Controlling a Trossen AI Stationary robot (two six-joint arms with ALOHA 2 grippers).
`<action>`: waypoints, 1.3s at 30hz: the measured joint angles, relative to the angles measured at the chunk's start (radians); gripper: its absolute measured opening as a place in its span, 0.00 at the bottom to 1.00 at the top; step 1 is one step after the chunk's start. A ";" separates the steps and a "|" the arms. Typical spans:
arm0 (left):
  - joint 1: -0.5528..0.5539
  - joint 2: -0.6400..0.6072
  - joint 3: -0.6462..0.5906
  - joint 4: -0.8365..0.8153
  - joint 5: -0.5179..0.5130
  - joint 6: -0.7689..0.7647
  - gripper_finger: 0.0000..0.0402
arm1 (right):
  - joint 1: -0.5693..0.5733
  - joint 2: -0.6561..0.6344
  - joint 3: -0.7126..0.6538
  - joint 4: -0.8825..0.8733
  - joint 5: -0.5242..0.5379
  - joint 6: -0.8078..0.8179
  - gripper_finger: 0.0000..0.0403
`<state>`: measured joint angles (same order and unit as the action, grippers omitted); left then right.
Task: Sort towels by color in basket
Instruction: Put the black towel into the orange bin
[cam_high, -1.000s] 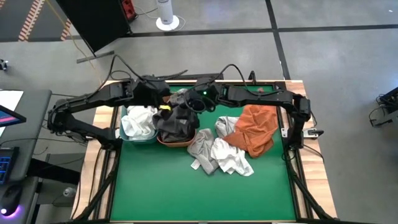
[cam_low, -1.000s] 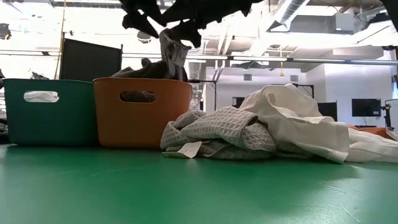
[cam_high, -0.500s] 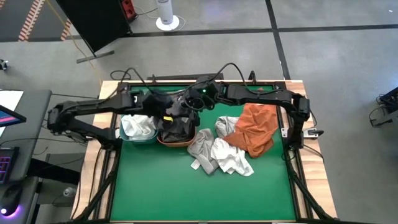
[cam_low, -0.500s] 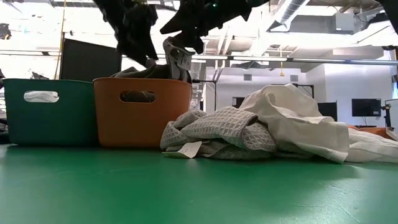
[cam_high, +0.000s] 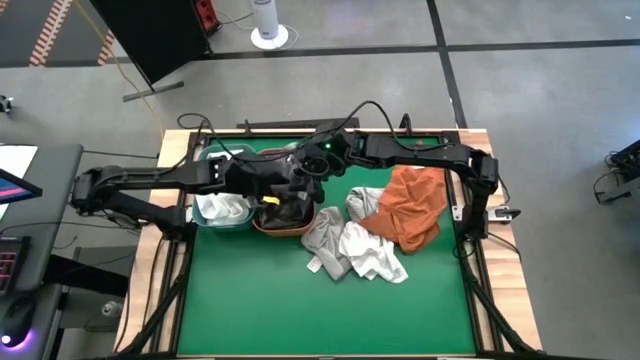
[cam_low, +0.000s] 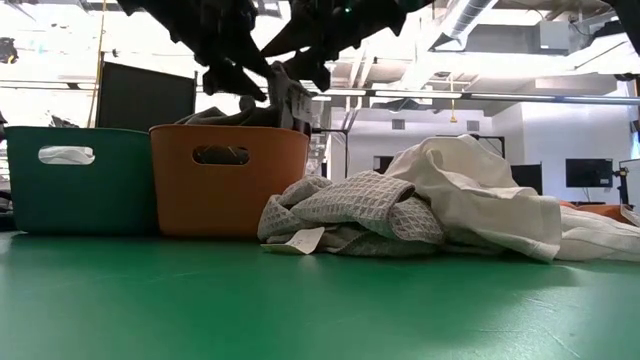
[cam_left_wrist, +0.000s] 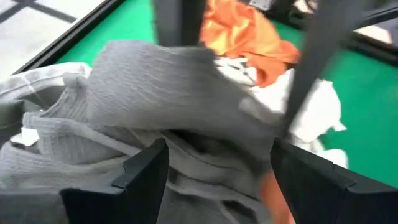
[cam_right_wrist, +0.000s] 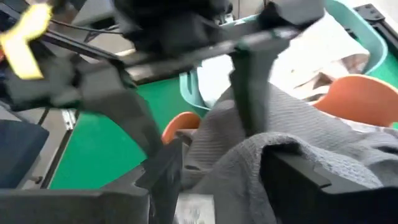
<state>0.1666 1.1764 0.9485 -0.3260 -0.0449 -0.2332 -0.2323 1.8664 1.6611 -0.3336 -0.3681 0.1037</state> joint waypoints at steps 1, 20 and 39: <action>-0.005 -0.014 0.000 -0.005 0.012 -0.008 0.67 | -0.001 0.000 0.000 0.000 0.000 -0.003 0.58; -0.043 0.055 0.000 0.040 -0.266 -0.245 0.67 | -0.014 0.000 0.000 0.091 0.020 0.020 0.58; 0.028 0.069 -0.027 -0.127 -0.416 -0.352 0.01 | -0.009 -0.048 0.000 -0.150 0.021 0.023 0.58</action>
<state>0.1941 1.2451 0.9212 -0.4534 -0.4613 -0.5854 -0.2417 1.8180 1.6611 -0.4838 -0.3473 0.1266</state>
